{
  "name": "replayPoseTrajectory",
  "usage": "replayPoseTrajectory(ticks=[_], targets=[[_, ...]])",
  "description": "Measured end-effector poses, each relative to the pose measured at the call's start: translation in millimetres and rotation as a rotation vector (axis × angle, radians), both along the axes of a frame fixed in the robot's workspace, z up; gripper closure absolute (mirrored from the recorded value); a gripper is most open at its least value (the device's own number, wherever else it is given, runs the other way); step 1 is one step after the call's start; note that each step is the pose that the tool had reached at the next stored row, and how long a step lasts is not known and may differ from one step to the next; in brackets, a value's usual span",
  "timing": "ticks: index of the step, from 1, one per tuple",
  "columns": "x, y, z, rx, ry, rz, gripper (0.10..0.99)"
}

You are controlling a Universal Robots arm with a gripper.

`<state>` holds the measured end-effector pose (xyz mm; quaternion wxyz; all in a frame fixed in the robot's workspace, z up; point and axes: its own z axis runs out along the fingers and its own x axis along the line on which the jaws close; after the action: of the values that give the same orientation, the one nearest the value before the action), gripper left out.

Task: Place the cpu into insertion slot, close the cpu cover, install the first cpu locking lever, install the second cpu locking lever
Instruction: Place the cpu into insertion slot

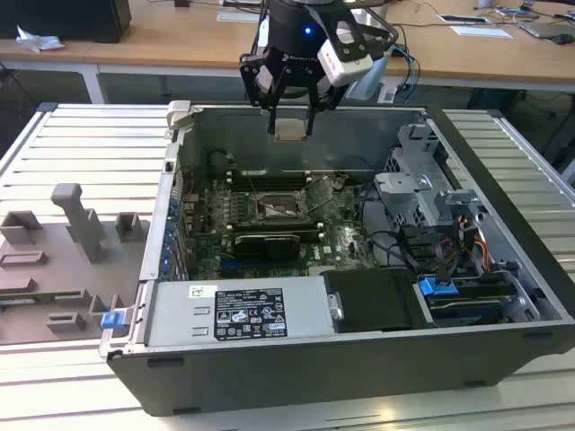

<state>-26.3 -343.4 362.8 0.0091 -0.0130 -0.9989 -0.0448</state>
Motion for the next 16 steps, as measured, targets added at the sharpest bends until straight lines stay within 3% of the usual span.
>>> replayPoseTrajectory(ticks=[9, 16], targets=[[0.0, 0.0, -0.3, 0.0, 0.0, -0.061, 0.545], [0.0, 0.0, -2.6, 0.0, -0.0001, -0.206, 0.545]])
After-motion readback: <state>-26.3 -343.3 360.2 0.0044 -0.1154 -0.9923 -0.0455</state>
